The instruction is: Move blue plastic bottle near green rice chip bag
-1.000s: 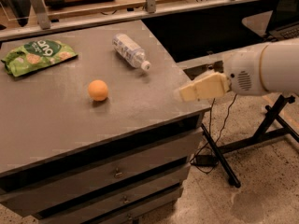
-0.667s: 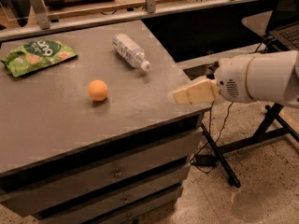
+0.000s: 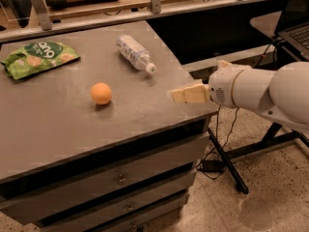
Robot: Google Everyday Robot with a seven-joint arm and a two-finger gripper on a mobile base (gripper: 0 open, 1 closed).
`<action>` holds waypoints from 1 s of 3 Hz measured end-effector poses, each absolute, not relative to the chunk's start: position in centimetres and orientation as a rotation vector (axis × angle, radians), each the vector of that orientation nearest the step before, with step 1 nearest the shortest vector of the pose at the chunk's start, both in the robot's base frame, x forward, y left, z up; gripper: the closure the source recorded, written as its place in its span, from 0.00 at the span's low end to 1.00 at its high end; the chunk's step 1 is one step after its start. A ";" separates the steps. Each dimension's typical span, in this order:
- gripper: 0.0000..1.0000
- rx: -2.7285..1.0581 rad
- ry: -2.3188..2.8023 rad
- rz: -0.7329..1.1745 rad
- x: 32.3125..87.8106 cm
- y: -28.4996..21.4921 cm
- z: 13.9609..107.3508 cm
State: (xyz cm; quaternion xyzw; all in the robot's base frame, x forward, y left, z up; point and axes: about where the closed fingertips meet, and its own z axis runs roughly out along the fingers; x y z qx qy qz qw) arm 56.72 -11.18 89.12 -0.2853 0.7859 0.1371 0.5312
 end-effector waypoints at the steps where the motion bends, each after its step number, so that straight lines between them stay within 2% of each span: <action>1: 0.00 -0.690 1.808 0.382 61.9 -9.8 87.0; 3: 0.00 -0.719 1.782 0.418 62.1 -8.4 86.7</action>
Offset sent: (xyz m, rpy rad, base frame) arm 0.0852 0.0186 -0.0302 0.0865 -0.0738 0.0632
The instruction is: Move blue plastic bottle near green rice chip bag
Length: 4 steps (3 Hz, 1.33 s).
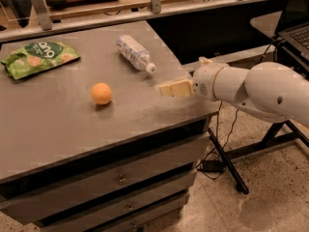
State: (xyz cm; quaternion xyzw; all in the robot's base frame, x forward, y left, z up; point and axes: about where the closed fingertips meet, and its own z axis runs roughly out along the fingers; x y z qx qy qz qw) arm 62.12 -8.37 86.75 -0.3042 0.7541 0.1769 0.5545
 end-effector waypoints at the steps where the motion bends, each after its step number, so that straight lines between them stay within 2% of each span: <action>1: 0.00 -0.724 1.748 0.477 63.4 -5.9 86.8; 4: 0.00 -0.756 1.668 0.614 67.3 2.0 88.1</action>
Offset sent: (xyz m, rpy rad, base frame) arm 0.0455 0.0895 0.0231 0.1824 -0.0233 0.1433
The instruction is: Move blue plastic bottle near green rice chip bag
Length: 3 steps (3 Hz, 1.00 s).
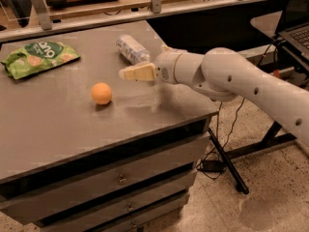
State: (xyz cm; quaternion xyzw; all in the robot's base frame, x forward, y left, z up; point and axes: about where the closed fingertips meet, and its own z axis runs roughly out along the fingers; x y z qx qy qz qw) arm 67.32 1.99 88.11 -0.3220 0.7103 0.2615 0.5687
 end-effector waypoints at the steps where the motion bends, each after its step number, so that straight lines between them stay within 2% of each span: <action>1: 0.00 -0.768 1.673 0.608 68.8 3.5 87.0; 2: 0.00 -0.767 1.684 0.595 69.9 4.4 86.1; 3: 0.16 -0.759 1.688 0.572 70.8 4.6 85.6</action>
Offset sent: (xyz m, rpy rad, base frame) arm 0.0409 0.0291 -0.0326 -0.0367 0.0112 -0.0276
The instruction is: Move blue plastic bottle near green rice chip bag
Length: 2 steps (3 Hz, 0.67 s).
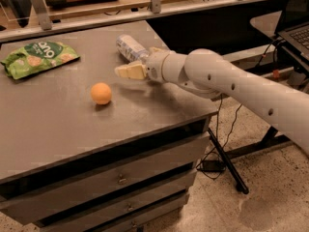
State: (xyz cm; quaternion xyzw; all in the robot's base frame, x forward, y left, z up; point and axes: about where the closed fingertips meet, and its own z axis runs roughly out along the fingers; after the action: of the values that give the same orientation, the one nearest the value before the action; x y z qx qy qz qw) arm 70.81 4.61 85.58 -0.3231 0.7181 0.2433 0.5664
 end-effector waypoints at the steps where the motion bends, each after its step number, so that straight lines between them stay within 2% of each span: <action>1: 0.47 -0.755 1.692 0.557 71.6 4.7 85.3; 2: 0.70 -0.756 1.694 0.562 71.9 4.9 85.2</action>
Offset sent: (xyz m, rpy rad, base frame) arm 0.0164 -0.0009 -0.0035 -0.0042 0.0052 -0.0121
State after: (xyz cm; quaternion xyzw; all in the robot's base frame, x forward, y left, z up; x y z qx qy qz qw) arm 71.95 4.87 85.25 -0.3214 0.7205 0.2392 0.5660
